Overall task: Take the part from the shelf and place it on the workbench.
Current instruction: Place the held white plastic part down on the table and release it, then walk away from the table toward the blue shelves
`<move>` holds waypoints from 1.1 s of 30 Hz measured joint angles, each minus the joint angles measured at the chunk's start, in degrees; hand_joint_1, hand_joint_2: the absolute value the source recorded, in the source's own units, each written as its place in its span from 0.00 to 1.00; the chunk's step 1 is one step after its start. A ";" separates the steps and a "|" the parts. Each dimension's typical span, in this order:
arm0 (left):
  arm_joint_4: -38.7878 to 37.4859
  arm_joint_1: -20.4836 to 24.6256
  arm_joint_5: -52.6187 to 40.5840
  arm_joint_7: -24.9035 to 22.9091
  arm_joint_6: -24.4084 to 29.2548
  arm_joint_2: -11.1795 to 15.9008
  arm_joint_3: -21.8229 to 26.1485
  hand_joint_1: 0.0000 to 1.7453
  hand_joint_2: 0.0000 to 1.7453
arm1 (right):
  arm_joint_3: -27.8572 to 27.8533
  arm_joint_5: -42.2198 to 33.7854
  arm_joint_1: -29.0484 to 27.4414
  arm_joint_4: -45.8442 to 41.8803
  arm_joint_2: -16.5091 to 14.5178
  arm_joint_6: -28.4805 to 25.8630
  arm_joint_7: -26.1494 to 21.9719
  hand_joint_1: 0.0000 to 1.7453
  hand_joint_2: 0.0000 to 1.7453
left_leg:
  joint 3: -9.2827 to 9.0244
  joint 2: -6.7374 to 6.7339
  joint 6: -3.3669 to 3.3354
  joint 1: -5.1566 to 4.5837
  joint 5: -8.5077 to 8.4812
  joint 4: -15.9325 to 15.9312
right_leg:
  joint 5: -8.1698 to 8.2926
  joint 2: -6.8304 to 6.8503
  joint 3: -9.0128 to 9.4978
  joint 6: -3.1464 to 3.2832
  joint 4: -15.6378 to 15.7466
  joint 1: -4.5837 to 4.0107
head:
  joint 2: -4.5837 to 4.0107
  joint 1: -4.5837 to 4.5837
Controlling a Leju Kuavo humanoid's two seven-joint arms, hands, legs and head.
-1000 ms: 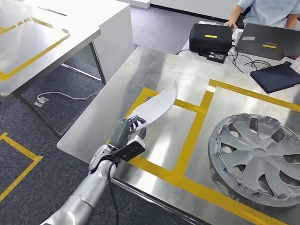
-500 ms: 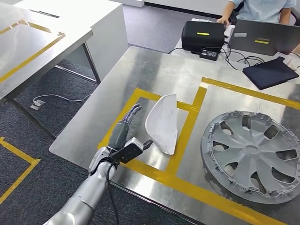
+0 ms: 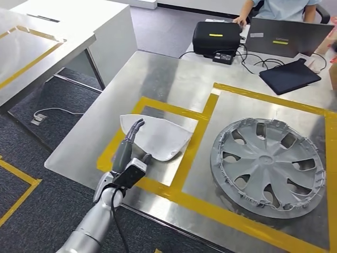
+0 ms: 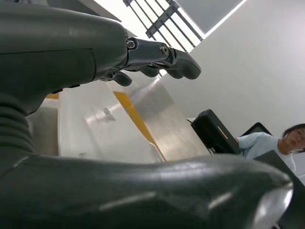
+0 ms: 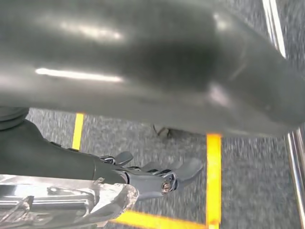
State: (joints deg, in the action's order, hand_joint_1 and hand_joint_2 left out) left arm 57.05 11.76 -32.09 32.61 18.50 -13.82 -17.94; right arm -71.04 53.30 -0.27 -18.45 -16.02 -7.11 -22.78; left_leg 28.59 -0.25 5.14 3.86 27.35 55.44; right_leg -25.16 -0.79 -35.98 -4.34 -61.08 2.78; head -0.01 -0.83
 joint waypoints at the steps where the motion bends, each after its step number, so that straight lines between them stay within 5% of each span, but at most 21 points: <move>1: 0.26 -0.33 0.42 0.17 0.08 0.04 0.33 0.00 0.00 | -0.17 0.05 -0.02 -0.04 -0.02 0.08 -0.03 0.00 0.00 | 0.42 -0.01 -0.03 0.01 0.65 0.61 | 0.16 0.00 -0.40 0.62 -0.17 -0.16 | 0.00 -0.28; 3: 0.77 -0.91 0.91 0.43 0.22 0.13 0.93 0.00 0.00 | -0.38 0.11 -0.04 -0.16 -0.07 0.13 -0.07 0.00 0.00 | 2.69 0.00 -0.51 -0.35 4.24 5.31 | 0.71 0.07 -1.10 1.80 -0.05 -0.56 | 0.01 -0.90; 5: 1.09 -1.33 1.11 0.59 0.32 0.30 1.45 0.00 0.00 | -0.57 0.15 -0.08 -0.25 -0.09 0.16 -0.08 0.00 0.00 | 6.32 0.02 -1.36 -1.18 8.78 13.60 | 1.46 0.21 -1.91 2.50 0.17 -1.08 | 0.01 -1.35; 7: 1.17 -1.71 1.24 0.65 0.36 0.50 1.81 0.00 0.00 | -0.72 0.16 -0.10 -0.30 -0.09 0.23 -0.08 0.00 0.00 | 8.21 0.03 -2.20 -1.90 10.55 18.41 | 2.11 0.29 -2.72 2.80 0.21 -1.59 | 0.01 -1.48; 9: 1.34 -1.94 1.32 0.67 0.37 0.59 1.98 0.00 0.00 | -0.76 0.17 -0.10 -0.32 -0.09 0.29 -0.08 0.00 0.00 | 6.81 0.04 -3.27 -2.51 9.11 16.54 | 2.81 0.26 -3.47 2.95 0.22 -2.02 | 0.01 -1.53; 11: 1.72 -1.96 1.39 0.71 0.37 0.60 2.06 0.00 0.00 | -0.81 0.21 -0.07 -0.34 -0.12 0.36 -0.08 0.00 0.00 | 2.62 -0.38 -4.62 -3.32 6.37 9.68 | 3.72 0.33 -4.25 2.92 0.22 -2.36 | 0.01 -1.57; 13: 2.29 -1.92 1.69 0.77 0.43 0.50 2.15 0.00 0.00 | -1.01 0.45 -0.13 -0.44 -0.15 0.45 -0.03 0.00 0.00 | -0.39 -1.22 -5.01 -4.00 4.58 3.74 | 4.72 0.65 -4.83 2.61 0.29 -2.60 | 0.01 -1.57; 16: 2.90 -2.82 2.59 0.91 0.62 0.46 2.77 0.00 0.00 | -1.53 1.09 -0.33 -0.74 -0.22 0.62 0.23 0.00 0.00 | 0.09 -0.78 -5.21 -4.49 2.87 2.17 | 6.42 1.55 -5.00 1.67 1.38 -2.41 | 0.01 -1.60; 18: 3.07 -3.81 3.13 1.04 0.69 0.56 3.47 0.00 0.00 | -1.90 1.60 -0.41 -0.87 -0.26 0.72 0.38 0.00 0.00 | 1.06 -0.15 -5.92 -4.42 1.38 1.95 | 4.64 1.64 -5.67 1.10 0.43 -2.27 | 0.02 -1.51; 22: 3.19 -5.11 3.72 1.27 0.69 0.66 4.59 0.00 0.00 | -2.27 2.27 -0.45 -1.17 -0.26 0.87 0.45 0.00 0.00 | 4.01 1.23 -6.62 -4.45 -1.29 1.92 | -5.65 1.01 -8.31 0.80 -12.29 -2.35 | 0.01 -1.00; 24: 3.19 -5.50 3.84 1.33 0.69 0.79 5.02 0.00 0.00 | -2.49 2.43 -0.42 -1.32 -0.25 0.95 0.46 0.00 0.00 | 5.68 2.06 -6.55 -4.55 -2.61 1.99 | -5.77 0.84 -6.55 1.06 -14.33 -2.51 | 0.01 -0.99; 26: 3.20 -5.65 3.87 1.35 0.69 0.84 5.33 0.00 0.00 | -2.69 2.55 -0.40 -1.43 -0.24 0.97 0.46 0.00 0.00 | 6.99 3.13 -6.28 -4.51 -3.83 2.06 | -3.94 -0.37 -0.77 1.49 -8.41 -2.64 | 0.01 -1.00; 28: 3.32 -5.63 4.04 1.35 0.88 0.76 5.61 0.00 0.00 | -2.75 2.75 -0.40 -1.52 -0.22 1.06 0.46 0.00 0.00 | 7.87 4.20 -5.77 -4.47 -4.92 2.14 | -4.24 -2.65 5.19 1.83 -0.59 -2.62 | 0.01 -1.08; 29: 3.38 -5.65 4.45 1.32 1.37 0.73 5.83 0.00 0.00 | -2.80 2.89 -0.40 -1.55 -0.22 1.12 0.35 0.00 0.00 | 8.12 4.67 -5.42 -4.37 -5.44 2.14 | -4.83 -3.37 6.63 1.96 1.72 -2.69 | 0.01 -1.09; 31: 3.42 -6.02 6.34 1.50 3.42 0.79 7.03 0.00 0.00 | -2.94 3.22 -0.35 -1.57 -0.22 1.34 -0.31 0.00 0.00 | 8.48 5.66 -4.54 -4.17 -6.48 1.92 | -4.59 -2.80 6.72 2.42 2.73 -2.90 | 0.01 -1.03; 33: 3.18 -6.61 8.98 2.30 5.89 1.01 9.56 0.00 0.00 | -3.10 3.62 -0.20 -1.58 -0.22 1.68 -1.25 0.00 0.00 | 9.21 5.01 -3.78 -4.07 -5.43 2.65 | -3.41 -1.48 6.25 3.40 3.28 -2.79 | 0.00 -1.13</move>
State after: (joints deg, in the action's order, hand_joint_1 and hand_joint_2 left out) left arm 60.23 5.16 -23.10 34.90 24.39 -12.81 -8.39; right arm -74.13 56.91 -0.47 -20.03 -16.24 -5.43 -24.03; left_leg 37.81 4.76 1.36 -0.21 21.93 58.09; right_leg -28.57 -2.27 -29.73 -0.94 -57.80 -0.01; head -0.01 -1.96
